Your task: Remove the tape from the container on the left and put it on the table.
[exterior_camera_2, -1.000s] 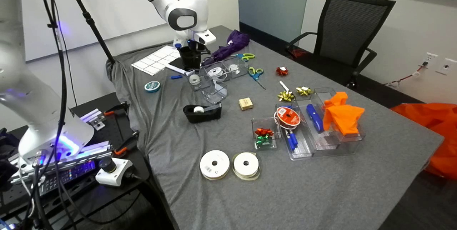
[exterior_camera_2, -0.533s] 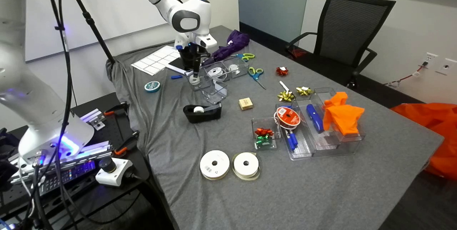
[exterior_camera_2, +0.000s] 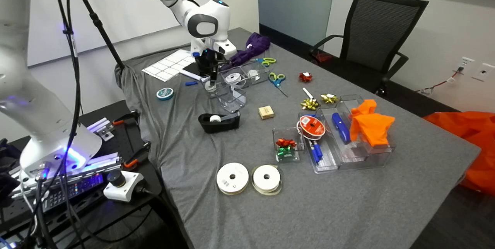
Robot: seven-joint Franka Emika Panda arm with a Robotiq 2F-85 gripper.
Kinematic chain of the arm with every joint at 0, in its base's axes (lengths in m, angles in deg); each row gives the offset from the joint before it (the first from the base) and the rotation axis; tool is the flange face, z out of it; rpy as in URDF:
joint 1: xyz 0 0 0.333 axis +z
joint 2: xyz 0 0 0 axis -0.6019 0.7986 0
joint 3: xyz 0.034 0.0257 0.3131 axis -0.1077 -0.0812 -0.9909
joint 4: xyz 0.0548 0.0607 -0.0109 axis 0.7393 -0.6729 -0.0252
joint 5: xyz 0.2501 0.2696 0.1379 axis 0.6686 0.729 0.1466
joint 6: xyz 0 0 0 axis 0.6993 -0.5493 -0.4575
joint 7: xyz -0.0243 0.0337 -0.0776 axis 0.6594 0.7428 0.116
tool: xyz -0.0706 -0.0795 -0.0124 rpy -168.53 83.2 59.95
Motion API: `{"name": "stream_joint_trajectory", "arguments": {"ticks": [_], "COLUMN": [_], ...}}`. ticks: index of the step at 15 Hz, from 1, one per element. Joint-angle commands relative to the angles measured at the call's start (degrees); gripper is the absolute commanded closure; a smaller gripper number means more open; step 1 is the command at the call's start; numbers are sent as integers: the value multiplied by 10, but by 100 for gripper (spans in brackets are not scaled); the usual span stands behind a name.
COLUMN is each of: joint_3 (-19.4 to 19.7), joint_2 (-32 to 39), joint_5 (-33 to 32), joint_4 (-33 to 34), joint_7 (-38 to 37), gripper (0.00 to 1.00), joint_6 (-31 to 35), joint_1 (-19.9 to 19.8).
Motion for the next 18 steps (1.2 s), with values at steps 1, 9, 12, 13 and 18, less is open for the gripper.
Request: {"name": "stream_joint_trajectory", "arguments": {"ticks": [1, 9, 12, 13, 18], "joint_3": [3, 7, 6, 5, 4], "joint_2": [24, 45, 42, 37, -3], "joint_5": [-4, -13, -11, -9, -5], "joint_4": [12, 12, 12, 8, -15], "joint_7": [22, 32, 30, 31, 22], "gripper": [78, 93, 94, 94, 94], "joint_6": [4, 11, 11, 13, 19], "joint_1": [0, 2, 1, 0, 4]}}
